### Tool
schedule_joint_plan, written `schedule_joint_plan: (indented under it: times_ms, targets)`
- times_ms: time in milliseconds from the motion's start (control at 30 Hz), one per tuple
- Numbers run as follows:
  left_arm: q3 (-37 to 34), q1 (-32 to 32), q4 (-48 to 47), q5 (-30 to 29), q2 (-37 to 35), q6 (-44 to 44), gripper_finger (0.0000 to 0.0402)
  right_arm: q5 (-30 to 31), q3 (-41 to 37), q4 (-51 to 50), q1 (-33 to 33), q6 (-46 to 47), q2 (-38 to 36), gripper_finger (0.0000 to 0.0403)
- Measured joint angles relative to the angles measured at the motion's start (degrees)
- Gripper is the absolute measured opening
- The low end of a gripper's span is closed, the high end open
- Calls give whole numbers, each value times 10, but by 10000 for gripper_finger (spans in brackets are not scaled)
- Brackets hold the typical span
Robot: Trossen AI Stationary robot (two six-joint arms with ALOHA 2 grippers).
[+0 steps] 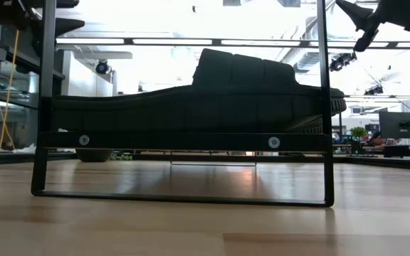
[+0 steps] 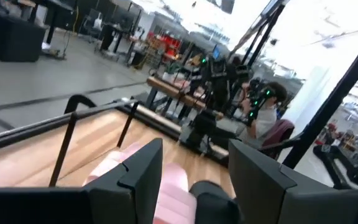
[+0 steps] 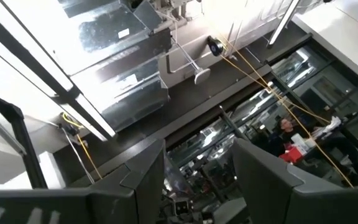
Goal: Pick and place slides into the shelf
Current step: Return to Home Position
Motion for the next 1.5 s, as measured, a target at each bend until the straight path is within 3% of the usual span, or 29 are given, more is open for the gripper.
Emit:
schedule_joint_plan:
  times_ms: [733,1067,1233,1500]
  targets:
    - [-11,0,0,3,0,-13,168,12,0,-130,0,59,0,179]
    - [-10,0,-2,3,0,-13,168,-3,0,-172,0,59,0,179]
    - [-10,0,-11,3,0,-17,168,-50,0,-189,2,22,1,179]
    - [-10,0,-26,3,0,-30,168,-48,0,-217,2,18,1,179]
